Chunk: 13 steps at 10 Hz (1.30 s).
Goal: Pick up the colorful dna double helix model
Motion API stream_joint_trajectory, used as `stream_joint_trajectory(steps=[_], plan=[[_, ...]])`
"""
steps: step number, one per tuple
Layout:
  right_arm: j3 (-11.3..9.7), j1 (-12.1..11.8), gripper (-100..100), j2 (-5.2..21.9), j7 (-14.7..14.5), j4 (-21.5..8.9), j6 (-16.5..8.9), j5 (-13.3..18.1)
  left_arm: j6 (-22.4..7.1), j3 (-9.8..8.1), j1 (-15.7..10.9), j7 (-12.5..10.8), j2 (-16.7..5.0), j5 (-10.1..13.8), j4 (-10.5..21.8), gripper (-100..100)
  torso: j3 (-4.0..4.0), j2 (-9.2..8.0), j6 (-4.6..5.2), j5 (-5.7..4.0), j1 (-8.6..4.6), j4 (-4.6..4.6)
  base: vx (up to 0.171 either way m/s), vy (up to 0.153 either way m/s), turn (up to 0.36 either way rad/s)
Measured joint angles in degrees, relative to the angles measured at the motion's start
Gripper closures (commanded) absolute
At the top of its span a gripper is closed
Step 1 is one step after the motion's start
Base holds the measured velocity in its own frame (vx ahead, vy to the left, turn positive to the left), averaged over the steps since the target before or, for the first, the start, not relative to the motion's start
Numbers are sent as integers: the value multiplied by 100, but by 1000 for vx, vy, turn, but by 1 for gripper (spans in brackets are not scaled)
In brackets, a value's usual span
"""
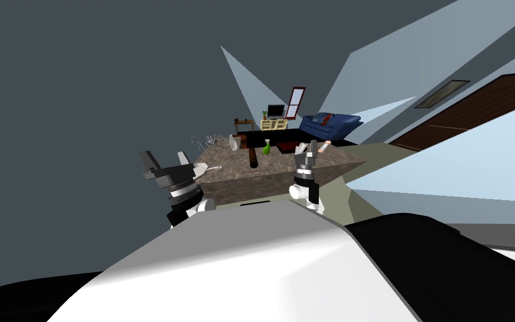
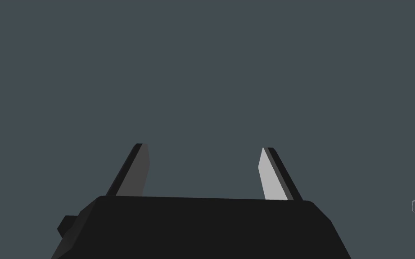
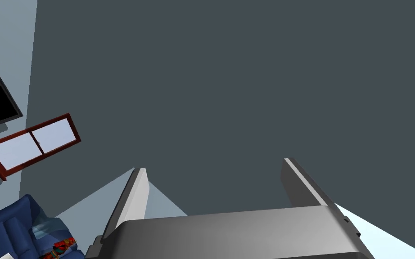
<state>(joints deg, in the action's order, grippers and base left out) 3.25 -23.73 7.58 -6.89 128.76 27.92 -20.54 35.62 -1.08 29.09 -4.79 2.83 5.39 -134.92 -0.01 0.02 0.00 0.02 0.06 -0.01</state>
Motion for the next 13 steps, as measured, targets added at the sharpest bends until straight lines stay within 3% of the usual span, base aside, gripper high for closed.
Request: stream_joint_trajectory(steps=[6, 13], plan=[[166, 608, -100, 163, -7, -503, 526, -1053, 0, 0, 0, 0, 0, 0, 0, 0, 0, 0, 0, 0, 1, 0, 2, 18, -7], [268, 1052, -100, 236, -20, -888, 971, -2104, 0, 0, 0, 0, 0, 0, 0, 0, 1, -1, 1, 0, -2, 0, 0, 15, -8]])
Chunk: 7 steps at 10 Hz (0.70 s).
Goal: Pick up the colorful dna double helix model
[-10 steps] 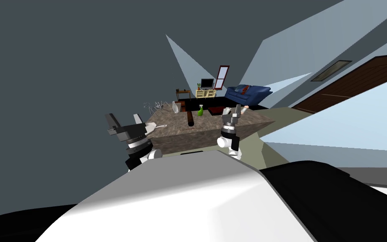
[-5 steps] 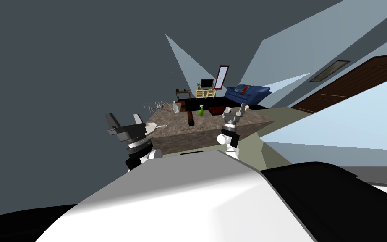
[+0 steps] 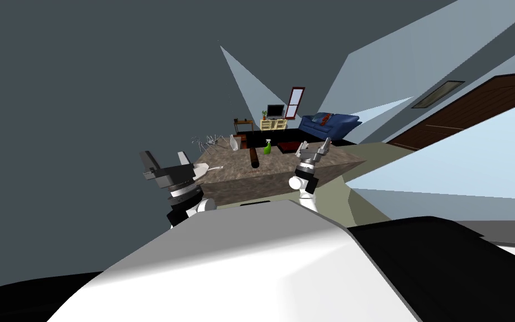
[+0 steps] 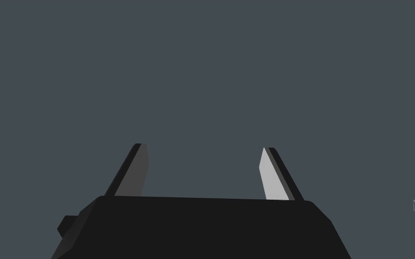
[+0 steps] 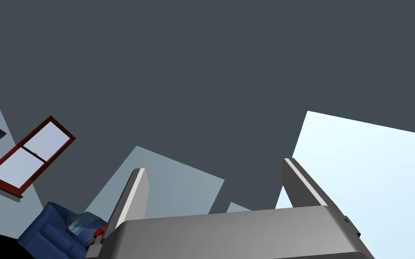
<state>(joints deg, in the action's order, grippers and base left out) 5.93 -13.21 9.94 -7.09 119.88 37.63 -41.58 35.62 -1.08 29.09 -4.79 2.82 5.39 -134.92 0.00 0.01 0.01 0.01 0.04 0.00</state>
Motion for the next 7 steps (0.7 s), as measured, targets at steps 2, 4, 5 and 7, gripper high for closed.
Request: stream_joint_trajectory(steps=[2, 4, 5, 7], plan=[[66, 243, -100, 33, -2, -206, 178, -354, 0, 0, 0, 0, 0, 0, 0, 0, 0, 0, 0, 0, 2, 0, 0, 14, -2], [98, 380, -100, 56, -1, -339, 323, -634, 0, 0, 0, 0, 0, 0, 0, 0, -1, 1, 0, 0, 2, 0, 2, 20, -12], [120, 454, -100, 73, 13, -420, 423, -808, 0, 0, 0, 0, 0, 0, 0, 0, -1, 2, 0, 1, 3, 0, 4, 12, 1], [172, 628, -100, 92, 5, -565, 547, -1113, 0, 0, 0, 0, 0, 0, 0, 0, -2, 3, 0, 0, 2, 0, 3, 20, -10]])
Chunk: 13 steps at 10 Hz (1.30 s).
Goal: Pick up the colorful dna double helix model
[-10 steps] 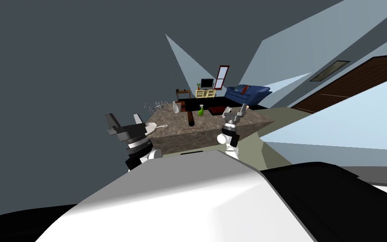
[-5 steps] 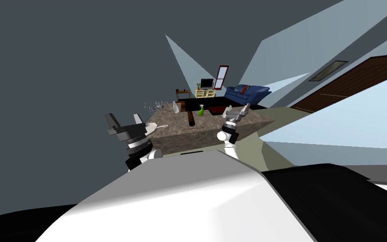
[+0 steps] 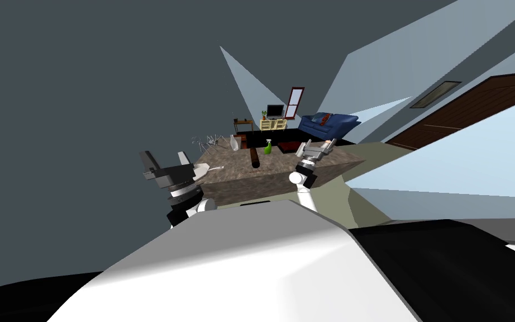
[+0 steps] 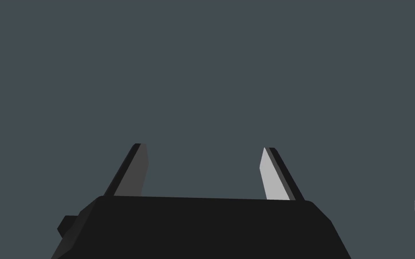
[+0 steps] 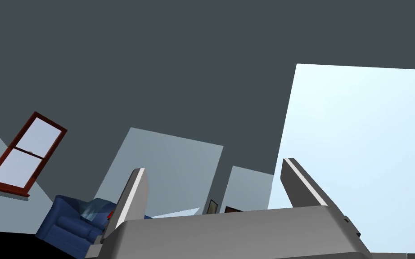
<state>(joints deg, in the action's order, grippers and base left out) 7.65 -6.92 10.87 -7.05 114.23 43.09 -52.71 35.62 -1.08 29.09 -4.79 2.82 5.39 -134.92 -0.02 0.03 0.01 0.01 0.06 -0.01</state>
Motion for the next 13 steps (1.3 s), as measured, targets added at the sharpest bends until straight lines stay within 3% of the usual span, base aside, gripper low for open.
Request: stream_joint_trajectory(steps=[4, 5, 7, 11, 13], plan=[[83, 362, -100, 29, -14, -333, 318, -648, 0, 0, 0, 0, 0, 0, 0, 0, 1, -2, 0, 1, 1, 0, -1, 16, -6], [81, 362, -100, 24, -7, -339, 352, -794, 0, 0, 0, 0, 0, 0, 0, 0, 2, -3, 1, 0, -2, 0, 3, 17, -17], [141, 639, -100, 30, -45, -568, 535, -1157, 0, 0, 0, 0, 0, 0, 0, 0, 0, -1, 0, 0, 1, 0, 1, 15, -2], [211, 878, -100, 49, -27, -816, 811, -1806, 0, 0, 0, 0, 0, 0, 0, 0, 1, -3, 1, 0, -1, 0, 1, 18, -10], [260, 1153, -100, 64, -15, -1105, 1030, -2137, 0, 0, 0, 0, 0, 0, 0, 0, 1, -2, 1, 1, 2, 0, 1, 18, -4]])
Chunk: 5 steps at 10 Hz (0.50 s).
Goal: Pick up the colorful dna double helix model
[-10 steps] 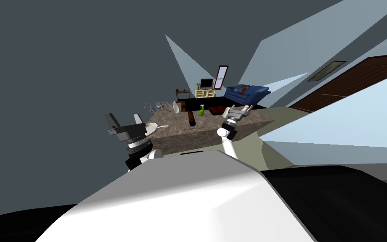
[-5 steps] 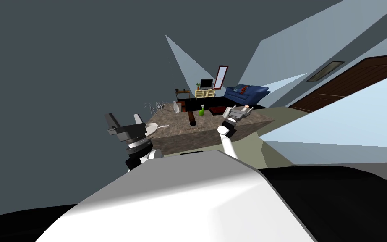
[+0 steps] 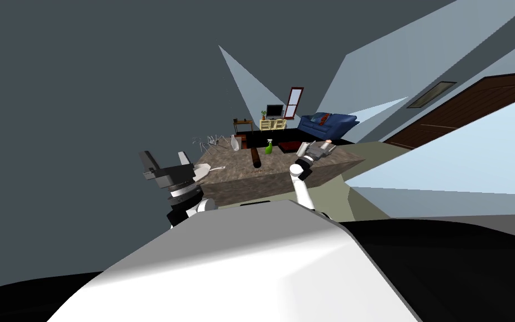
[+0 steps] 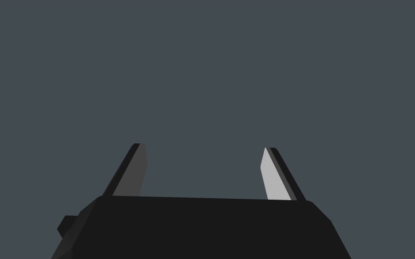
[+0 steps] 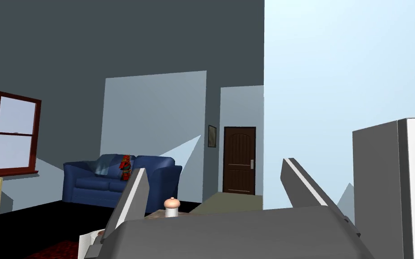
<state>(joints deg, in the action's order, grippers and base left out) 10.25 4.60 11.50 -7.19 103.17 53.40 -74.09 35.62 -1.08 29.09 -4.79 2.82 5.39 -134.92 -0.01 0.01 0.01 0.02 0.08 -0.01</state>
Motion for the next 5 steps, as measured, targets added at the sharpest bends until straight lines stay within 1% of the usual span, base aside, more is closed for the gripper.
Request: stream_joint_trajectory(steps=[1, 2, 3, 4, 5], plan=[[11, 29, -100, -2, -13, -16, 25, -172, 0, 0, 0, 0, 0, 0, 0, 0, 0, 0, 0, 0, -3, 0, 5, 18, -16], [62, 187, -100, 7, -34, -153, 119, -364, 0, 0, 0, 0, 0, 0, 0, 0, -1, 2, 0, 0, -2, 0, 3, 22, -7], [67, 230, -100, -4, -20, -222, 217, -529, 0, 0, 0, 0, 0, 0, 0, 0, 0, 1, 0, 0, 0, 0, -1, 12, -1], [79, 265, -100, 2, -17, -257, 250, -697, 0, 0, 0, 0, 0, 0, 0, 0, 0, -1, 0, 0, -3, 0, -3, 22, -15], [118, 430, -100, 9, -17, -417, 360, -872, 0, 0, 0, 0, 0, 0, 0, 0, 0, 0, 0, 0, 0, 0, 0, 22, -9]])
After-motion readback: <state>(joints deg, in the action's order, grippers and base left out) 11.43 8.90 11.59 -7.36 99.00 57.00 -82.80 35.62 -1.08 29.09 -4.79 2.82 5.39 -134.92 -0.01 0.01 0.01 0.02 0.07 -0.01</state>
